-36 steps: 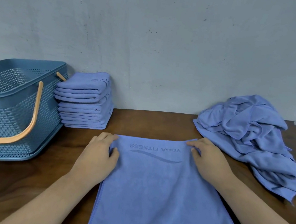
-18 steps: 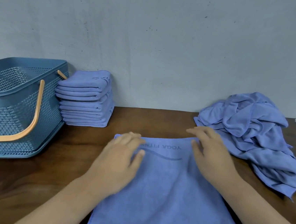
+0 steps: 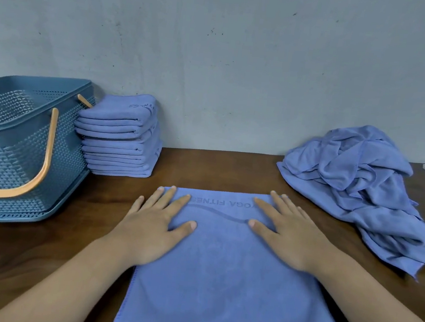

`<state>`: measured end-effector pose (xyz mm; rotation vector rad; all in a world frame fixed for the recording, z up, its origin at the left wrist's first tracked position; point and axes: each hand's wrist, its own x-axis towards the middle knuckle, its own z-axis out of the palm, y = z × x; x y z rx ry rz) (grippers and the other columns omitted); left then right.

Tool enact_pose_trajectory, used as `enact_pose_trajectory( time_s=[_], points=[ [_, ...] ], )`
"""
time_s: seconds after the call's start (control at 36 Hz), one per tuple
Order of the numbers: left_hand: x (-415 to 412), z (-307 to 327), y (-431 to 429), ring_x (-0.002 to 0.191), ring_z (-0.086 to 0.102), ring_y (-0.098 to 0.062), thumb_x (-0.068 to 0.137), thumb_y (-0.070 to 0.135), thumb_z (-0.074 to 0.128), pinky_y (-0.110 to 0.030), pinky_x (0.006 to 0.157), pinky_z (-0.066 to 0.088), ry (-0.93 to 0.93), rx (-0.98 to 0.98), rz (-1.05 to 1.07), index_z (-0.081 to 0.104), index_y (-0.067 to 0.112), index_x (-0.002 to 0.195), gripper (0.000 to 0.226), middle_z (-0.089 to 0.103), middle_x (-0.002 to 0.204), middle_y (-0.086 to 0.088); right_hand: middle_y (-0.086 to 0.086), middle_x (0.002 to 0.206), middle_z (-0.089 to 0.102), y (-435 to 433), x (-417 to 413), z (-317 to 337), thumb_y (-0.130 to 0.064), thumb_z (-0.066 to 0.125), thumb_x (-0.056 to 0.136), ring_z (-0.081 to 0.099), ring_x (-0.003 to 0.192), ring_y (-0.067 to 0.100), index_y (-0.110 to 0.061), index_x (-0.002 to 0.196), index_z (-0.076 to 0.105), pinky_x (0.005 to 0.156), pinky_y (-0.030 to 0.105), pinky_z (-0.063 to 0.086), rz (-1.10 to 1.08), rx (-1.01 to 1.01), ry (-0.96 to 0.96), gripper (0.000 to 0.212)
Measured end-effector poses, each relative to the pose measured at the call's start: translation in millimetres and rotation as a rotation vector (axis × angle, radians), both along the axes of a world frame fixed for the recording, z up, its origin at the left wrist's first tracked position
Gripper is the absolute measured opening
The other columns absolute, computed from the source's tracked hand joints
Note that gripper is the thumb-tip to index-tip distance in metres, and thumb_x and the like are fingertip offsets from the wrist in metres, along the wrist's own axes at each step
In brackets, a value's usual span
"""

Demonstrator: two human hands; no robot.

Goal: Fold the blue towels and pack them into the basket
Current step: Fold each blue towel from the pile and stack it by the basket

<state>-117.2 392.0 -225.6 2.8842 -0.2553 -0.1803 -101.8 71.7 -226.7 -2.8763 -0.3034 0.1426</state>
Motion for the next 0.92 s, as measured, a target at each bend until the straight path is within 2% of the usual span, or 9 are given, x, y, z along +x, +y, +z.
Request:
enact_pose_trajectory(
  time_s=[0.25,0.33,0.42,0.47,0.5,0.56,0.64,0.72,0.92],
  points=[
    [11,2,17,0.159,-0.021,-0.004,0.105,0.070,0.017,-0.048,0.131,-0.009,0.054,0.014,0.043,-0.007,0.049,0.165,0.068,-0.019,0.171,0.025,-0.017,0.174,-0.016,-8,4,1,-0.089,0.017,0.091,-0.014,0.161,0.009,-0.055,0.164,0.000,0.131,0.042,-0.003,-0.038,-0.033,0.026,0.082],
    [8,6,13,0.160,-0.019,-0.006,0.109,0.061,0.019,-0.049,0.131,-0.007,0.002,0.008,0.039,0.002,0.041,0.168,0.065,-0.013,0.174,0.022,-0.017,0.174,-0.016,-9,2,3,-0.091,0.016,0.089,-0.015,0.161,0.012,-0.057,0.163,0.000,0.131,0.046,-0.004,-0.040,-0.015,0.015,0.083],
    [-11,21,-6,0.161,-0.014,-0.007,0.112,0.053,0.023,-0.047,0.132,-0.001,-0.078,-0.029,-0.011,0.013,0.033,0.169,0.062,-0.003,0.176,0.019,-0.013,0.176,-0.010,-7,-8,8,-0.088,0.011,0.092,-0.015,0.162,0.016,-0.052,0.165,0.005,0.131,0.051,-0.003,-0.009,-0.083,-0.124,0.082],
    [-30,31,-30,0.162,-0.010,-0.007,0.112,0.051,0.024,-0.045,0.132,0.001,-0.057,-0.042,-0.116,0.016,0.031,0.169,0.060,0.002,0.176,0.016,-0.012,0.177,-0.002,4,-23,17,-0.083,0.008,0.093,-0.009,0.163,0.013,-0.045,0.167,0.013,0.131,0.048,-0.001,0.045,-0.115,-0.172,0.083],
    [-40,33,-43,0.162,-0.008,-0.006,0.113,0.050,0.025,-0.045,0.132,0.002,-0.036,-0.036,-0.166,0.016,0.030,0.169,0.060,0.003,0.177,0.015,-0.012,0.177,0.002,12,-33,22,-0.080,0.012,0.096,-0.005,0.163,0.011,-0.042,0.167,0.017,0.131,0.046,0.000,0.065,-0.093,-0.149,0.080],
    [-60,30,-66,0.162,-0.008,-0.006,0.112,0.053,0.025,-0.043,0.132,0.000,0.017,-0.029,-0.211,0.014,0.031,0.169,0.062,0.001,0.177,0.015,-0.012,0.176,0.007,30,-55,26,-0.069,0.025,0.105,0.000,0.162,0.010,-0.038,0.167,0.021,0.131,0.042,0.002,0.095,-0.052,-0.057,0.070],
    [-83,13,-77,0.161,-0.014,-0.008,0.111,0.058,0.021,-0.043,0.132,-0.004,0.012,0.034,-0.204,0.004,0.035,0.170,0.066,-0.008,0.176,0.015,-0.009,0.177,-0.008,47,-82,14,-0.062,0.023,0.109,-0.011,0.162,0.011,-0.038,0.169,0.007,0.132,0.041,0.000,0.108,-0.058,0.042,0.067],
    [-100,0,-60,0.160,-0.021,-0.008,0.109,0.064,0.018,-0.042,0.132,-0.008,-0.036,0.057,-0.168,-0.005,0.041,0.168,0.067,-0.017,0.174,0.017,-0.011,0.174,-0.023,45,-91,-1,-0.068,0.017,0.107,-0.022,0.159,0.010,-0.044,0.166,-0.008,0.131,0.041,-0.006,0.110,-0.070,0.016,0.069],
    [-126,-5,-22,0.155,-0.032,-0.007,0.093,0.089,0.015,-0.043,0.131,-0.010,-0.028,0.069,-0.048,-0.014,0.048,0.164,0.087,-0.029,0.170,0.018,-0.011,0.173,-0.024,44,-99,0,-0.083,0.015,0.098,-0.023,0.159,0.011,-0.048,0.165,-0.009,0.131,0.041,-0.008,0.117,-0.075,-0.006,0.079]
  ],
)
